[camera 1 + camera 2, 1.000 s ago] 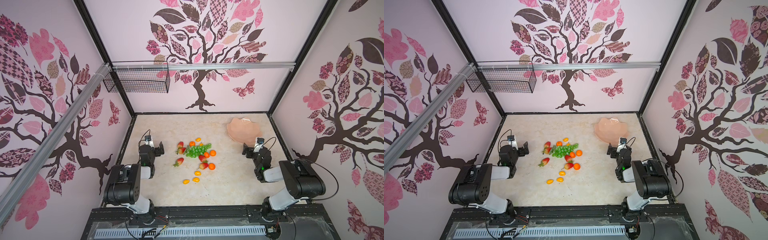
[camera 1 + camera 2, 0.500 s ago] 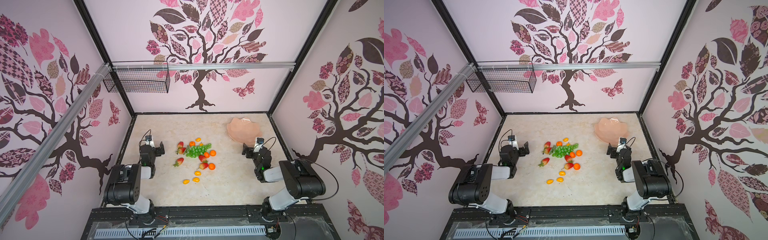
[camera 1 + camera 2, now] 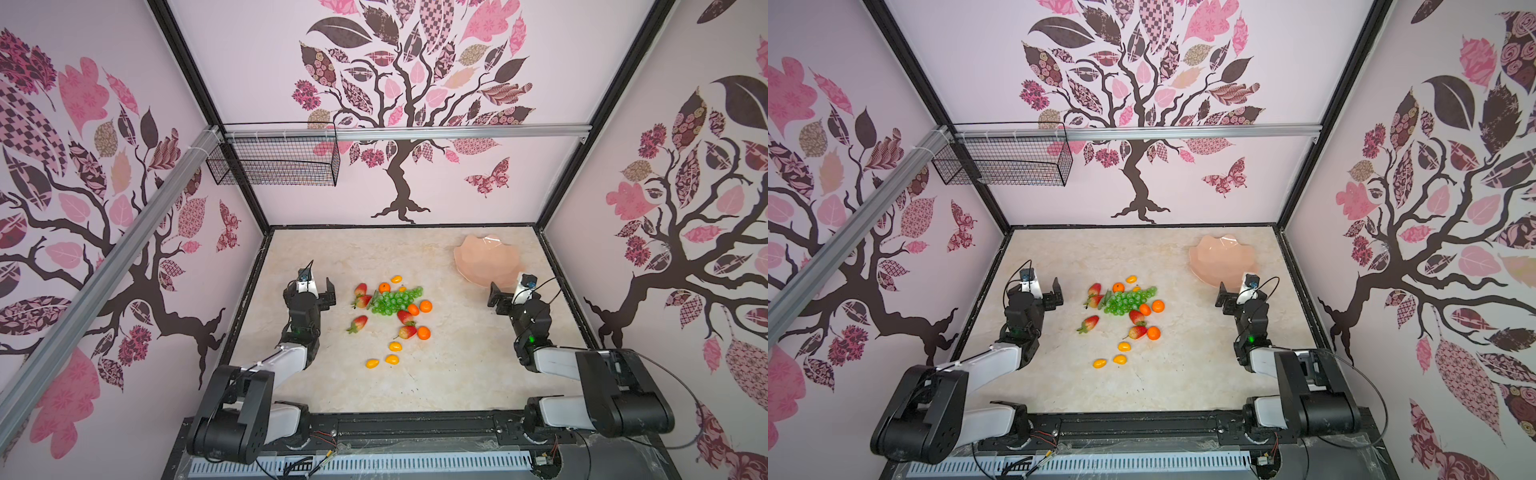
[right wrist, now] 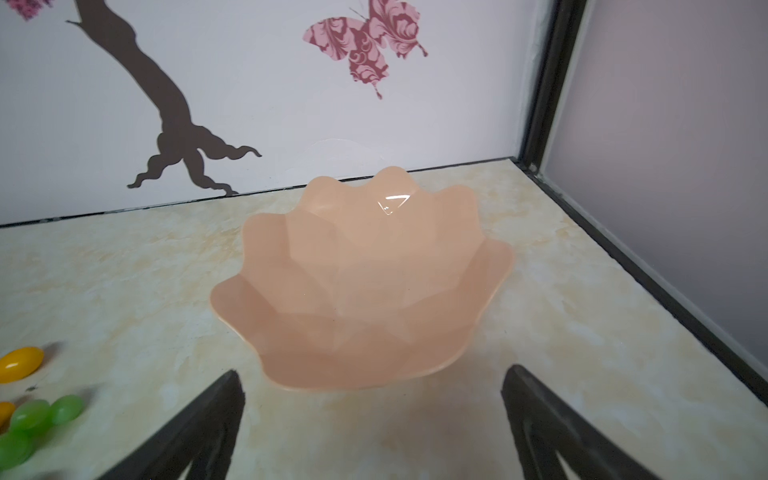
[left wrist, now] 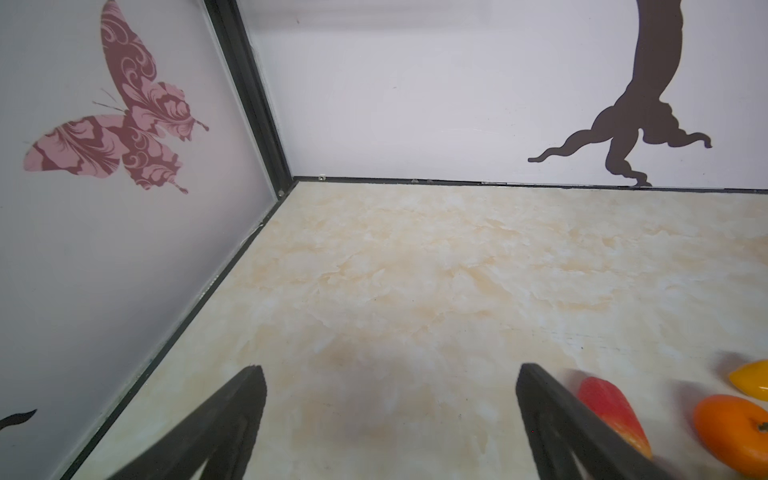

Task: Arrange fruit in a fruit bowl
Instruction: Move the fruit bowl to the middle-right of the table.

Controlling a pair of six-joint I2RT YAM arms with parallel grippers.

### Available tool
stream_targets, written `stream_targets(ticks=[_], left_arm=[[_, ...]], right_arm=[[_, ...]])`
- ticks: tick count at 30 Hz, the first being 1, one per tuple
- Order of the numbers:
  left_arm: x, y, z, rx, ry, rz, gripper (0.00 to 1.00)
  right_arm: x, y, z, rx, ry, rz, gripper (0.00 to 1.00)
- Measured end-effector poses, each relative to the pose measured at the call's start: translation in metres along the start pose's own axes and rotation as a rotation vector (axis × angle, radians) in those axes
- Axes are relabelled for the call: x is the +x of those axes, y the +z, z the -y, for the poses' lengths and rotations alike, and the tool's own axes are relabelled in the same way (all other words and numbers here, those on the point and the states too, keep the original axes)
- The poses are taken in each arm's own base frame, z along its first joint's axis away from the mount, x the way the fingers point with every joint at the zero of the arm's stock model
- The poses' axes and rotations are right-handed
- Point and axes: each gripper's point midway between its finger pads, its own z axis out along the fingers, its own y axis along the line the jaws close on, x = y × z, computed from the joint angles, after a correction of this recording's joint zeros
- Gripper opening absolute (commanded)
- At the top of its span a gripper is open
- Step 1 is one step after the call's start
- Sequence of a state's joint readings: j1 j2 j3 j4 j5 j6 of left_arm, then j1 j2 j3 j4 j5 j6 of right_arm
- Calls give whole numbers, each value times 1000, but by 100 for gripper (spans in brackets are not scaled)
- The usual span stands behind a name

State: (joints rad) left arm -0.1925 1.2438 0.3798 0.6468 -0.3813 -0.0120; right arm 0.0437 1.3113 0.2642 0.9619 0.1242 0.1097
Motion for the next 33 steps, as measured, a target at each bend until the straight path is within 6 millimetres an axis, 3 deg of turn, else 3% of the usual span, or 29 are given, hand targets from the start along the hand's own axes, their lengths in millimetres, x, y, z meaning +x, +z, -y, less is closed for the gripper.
stream_targets(ticks=[6, 11, 14, 21, 24, 29, 33], left_arm=[[-33, -4, -11, -115, -125, -64, 98], [-56, -6, -16, -169, -262, -141, 98], [-51, -11, -19, -164, -339, -227, 98], [-22, -16, -45, -95, -603, -462, 98], [-20, -21, -25, 29, -664, -522, 98], [-41, -35, 12, 261, -713, -528, 98], [-46, -51, 51, 404, -642, -554, 98]], right_arm=[[-27, -3, 23, 170, 182, -26, 100], [-32, -2, 29, 256, 303, -117, 100], [-27, -3, 24, 256, 347, -203, 100], [-14, -4, 4, 211, 361, -433, 100], [-7, -2, -7, 162, 342, -512, 100], [-3, 1, -28, 94, 284, -612, 100], [-6, 9, -65, 26, 170, -660, 100]])
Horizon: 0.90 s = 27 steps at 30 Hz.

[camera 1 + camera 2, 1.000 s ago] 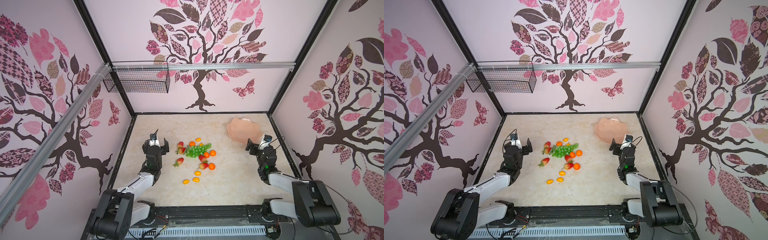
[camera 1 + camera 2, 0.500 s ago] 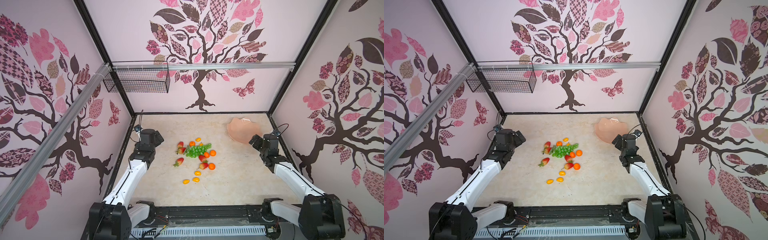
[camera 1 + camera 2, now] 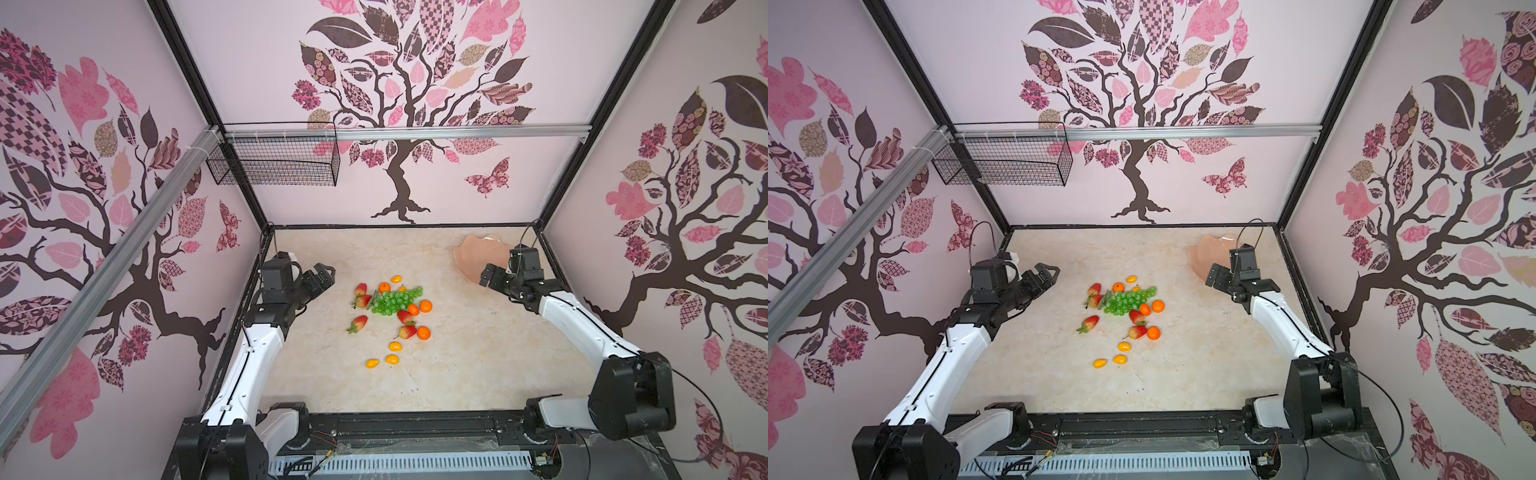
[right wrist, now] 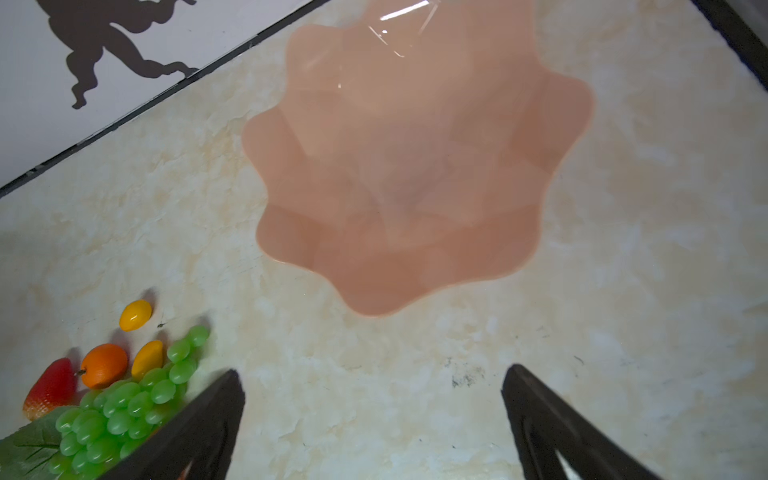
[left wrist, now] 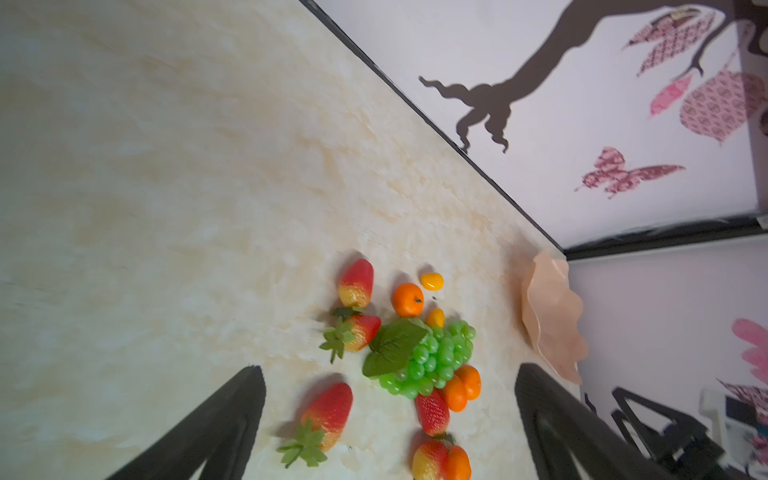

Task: Arrange fruit in a fruit bowl
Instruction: Move the fruit bowl to the middle-right of the table.

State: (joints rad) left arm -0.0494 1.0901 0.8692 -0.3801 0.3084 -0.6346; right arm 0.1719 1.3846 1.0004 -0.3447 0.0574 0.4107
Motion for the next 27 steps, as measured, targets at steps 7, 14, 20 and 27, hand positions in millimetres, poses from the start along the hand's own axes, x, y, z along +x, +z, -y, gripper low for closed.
stream_targets(ticks=[7, 14, 20, 27], left_arm=[[45, 5, 47, 134, 128, -130, 98], [58, 1, 83, 292, 157, -155, 98], [67, 4, 89, 375, 97, -174, 98], [64, 4, 94, 406, 78, -160, 98]], right_arm=[[15, 18, -45, 43, -243, -90, 94], [21, 47, -62, 168, -412, -148, 84], [13, 78, -65, 287, -508, -156, 68], [12, 108, -61, 367, -568, -179, 53]])
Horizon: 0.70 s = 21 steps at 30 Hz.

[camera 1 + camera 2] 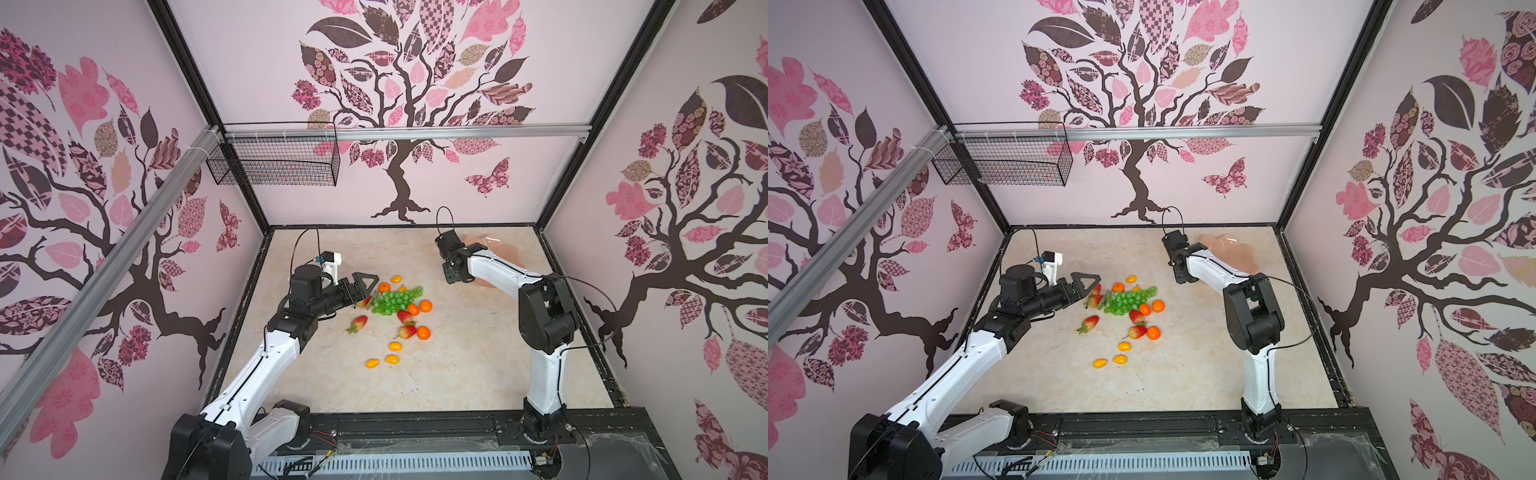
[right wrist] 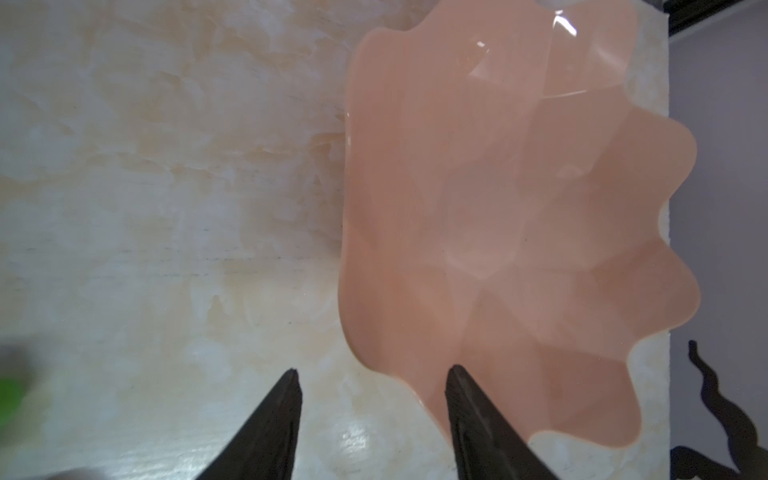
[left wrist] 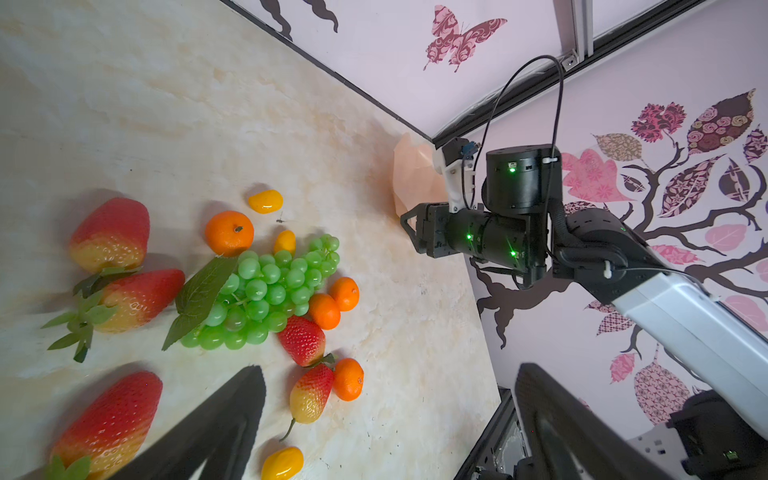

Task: Arrange fruit in a fruit bowl
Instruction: Move the fruit bowl to the middle-right of the table.

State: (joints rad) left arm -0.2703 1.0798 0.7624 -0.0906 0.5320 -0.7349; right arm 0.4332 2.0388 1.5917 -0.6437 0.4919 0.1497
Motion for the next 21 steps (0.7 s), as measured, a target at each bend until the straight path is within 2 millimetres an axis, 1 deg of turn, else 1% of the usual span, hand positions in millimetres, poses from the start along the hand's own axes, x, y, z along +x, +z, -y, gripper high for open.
stream_targets(ticks=[3, 8, 10, 13, 14, 21], left_arm=[[0, 0, 1, 7, 0, -2, 98], [1, 1, 4, 20, 4, -7, 98], [2, 2, 3, 25, 3, -15, 98], [5, 6, 0, 22, -5, -32, 98], [5, 6, -1, 20, -8, -36, 98], [5, 7, -2, 16, -9, -34, 98]], right_arm=[[-2, 9, -1, 24, -21, -8, 45], [-5, 23, -5, 58, -50, -23, 36], [-4, 28, -5, 68, -63, -29, 30], [-2, 33, -6, 82, -78, -38, 23], [-2, 34, -5, 86, -83, -40, 20], [-6, 33, -1, 114, -92, -27, 11]])
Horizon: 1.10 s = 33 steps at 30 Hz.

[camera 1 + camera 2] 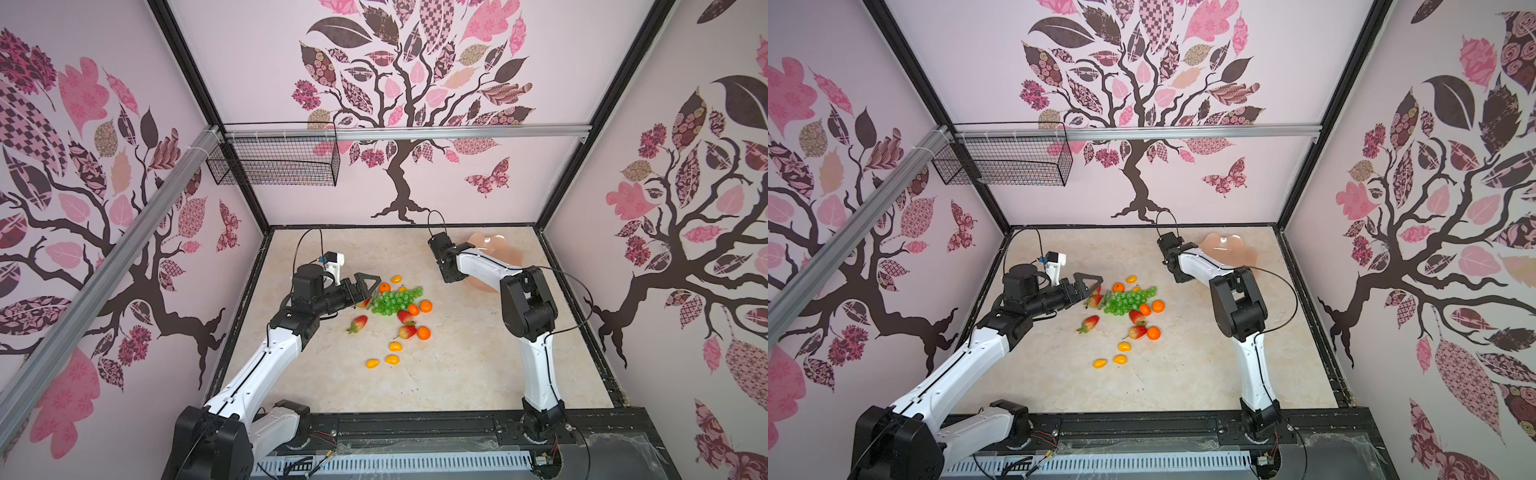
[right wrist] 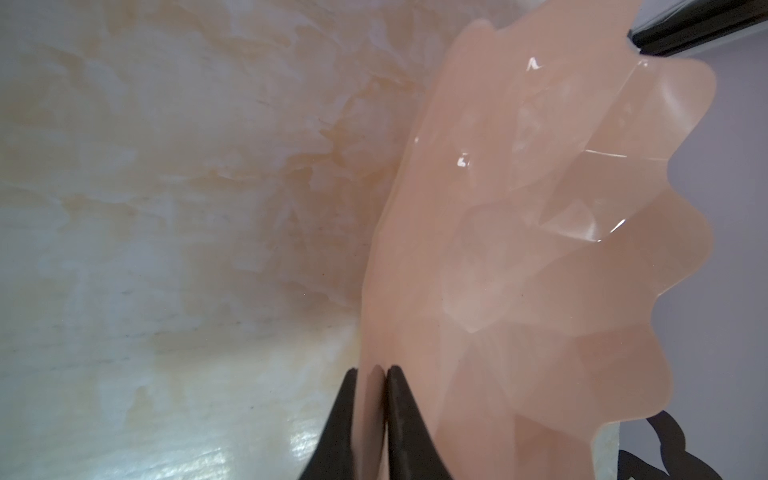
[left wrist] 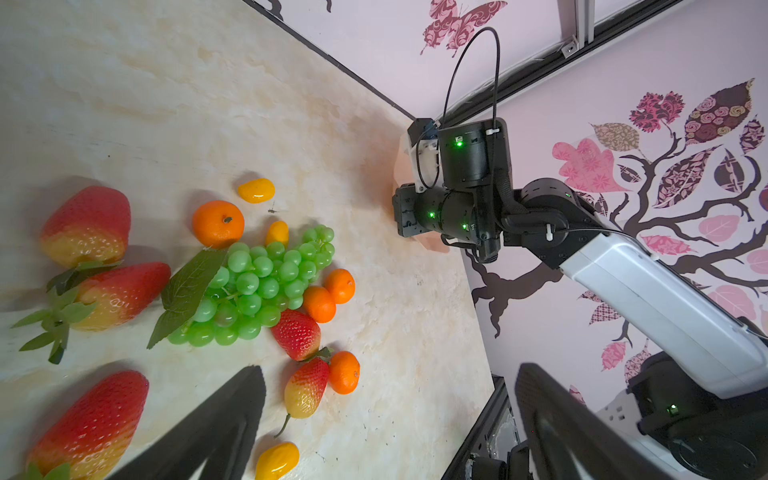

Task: Arrange fruit in a fruit bowl
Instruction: Move the fruit bowl to the middle-right of the table.

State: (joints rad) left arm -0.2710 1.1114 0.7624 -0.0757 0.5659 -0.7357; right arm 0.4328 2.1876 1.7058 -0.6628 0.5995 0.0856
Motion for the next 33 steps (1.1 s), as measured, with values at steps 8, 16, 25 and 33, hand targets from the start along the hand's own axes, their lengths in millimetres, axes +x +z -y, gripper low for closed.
stream_targets(ticks=[8, 16, 25, 33], left_arm=[[0, 0, 0, 0, -2, 0, 98], [2, -6, 1, -6, -13, 9, 98], [18, -12, -11, -47, -50, -15, 98], [39, -13, -15, -65, -67, -68, 98]], right_arm=[[-2, -1, 5, 25, -6, 7, 1], [1, -4, 6, 25, -6, -2, 0], [32, -28, 6, -34, -10, -55, 0], [82, -69, 0, -96, -38, -88, 0]])
